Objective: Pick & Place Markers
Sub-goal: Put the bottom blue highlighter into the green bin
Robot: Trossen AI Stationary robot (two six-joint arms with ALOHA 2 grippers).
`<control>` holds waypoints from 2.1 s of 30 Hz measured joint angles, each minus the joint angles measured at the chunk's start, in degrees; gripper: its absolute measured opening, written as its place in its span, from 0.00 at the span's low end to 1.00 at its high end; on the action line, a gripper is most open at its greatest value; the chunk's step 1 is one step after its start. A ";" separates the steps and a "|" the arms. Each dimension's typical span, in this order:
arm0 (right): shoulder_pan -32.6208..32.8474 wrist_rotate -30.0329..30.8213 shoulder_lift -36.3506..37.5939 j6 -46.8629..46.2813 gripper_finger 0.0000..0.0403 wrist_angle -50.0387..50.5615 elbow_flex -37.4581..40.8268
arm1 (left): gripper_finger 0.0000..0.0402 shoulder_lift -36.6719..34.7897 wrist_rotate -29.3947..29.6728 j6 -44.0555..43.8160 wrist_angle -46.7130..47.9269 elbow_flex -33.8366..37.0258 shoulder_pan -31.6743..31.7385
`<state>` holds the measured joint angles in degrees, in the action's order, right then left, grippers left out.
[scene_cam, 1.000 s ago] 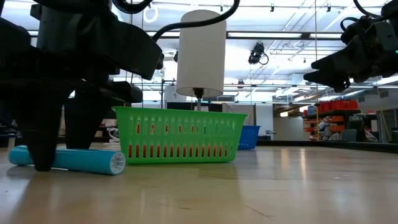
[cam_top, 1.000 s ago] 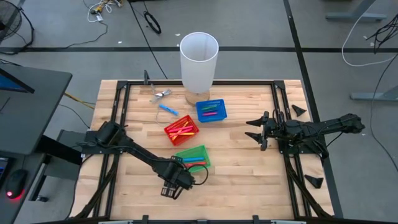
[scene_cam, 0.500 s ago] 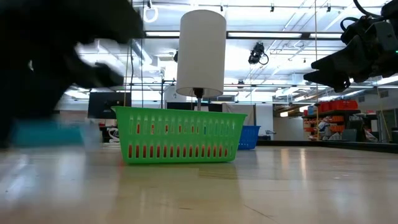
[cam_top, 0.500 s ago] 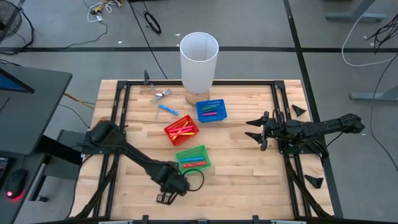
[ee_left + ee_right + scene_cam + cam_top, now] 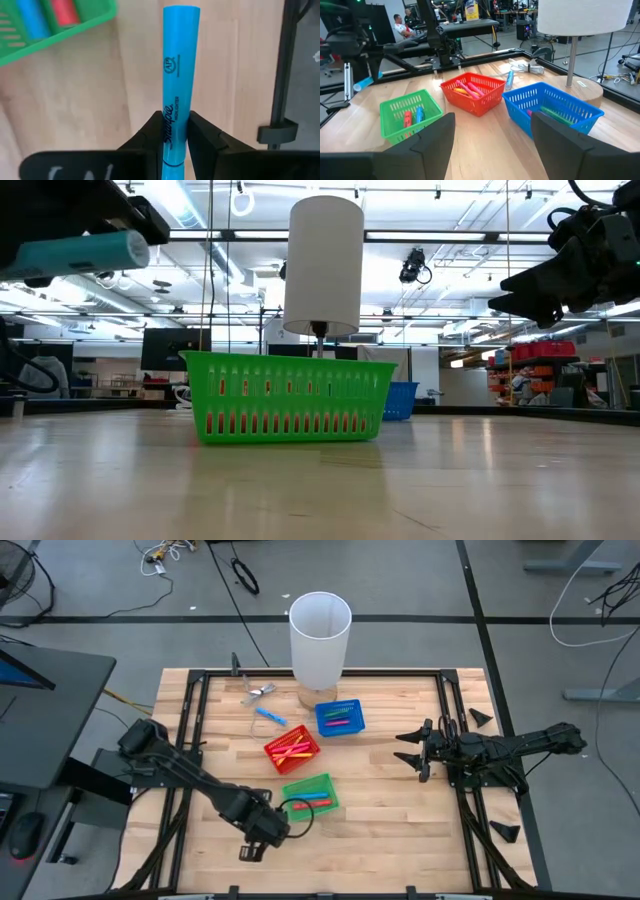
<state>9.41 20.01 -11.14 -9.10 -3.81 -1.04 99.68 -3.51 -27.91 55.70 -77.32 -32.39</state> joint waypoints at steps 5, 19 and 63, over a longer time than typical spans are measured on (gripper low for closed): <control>0.02 0.01 0.00 0.00 0.65 0.02 0.00 | 0.16 -0.37 -0.37 -0.18 0.65 0.00 0.01; 0.00 0.00 0.00 0.00 0.65 0.02 0.00 | 0.16 3.91 -3.45 -3.09 8.62 -7.93 8.74; 0.01 0.02 0.01 0.00 0.65 0.00 0.00 | 0.22 28.28 -5.95 -4.45 10.05 -26.34 23.00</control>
<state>9.42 20.03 -11.13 -9.10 -3.81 -1.04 127.96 -9.46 -32.36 65.75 -103.66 -9.39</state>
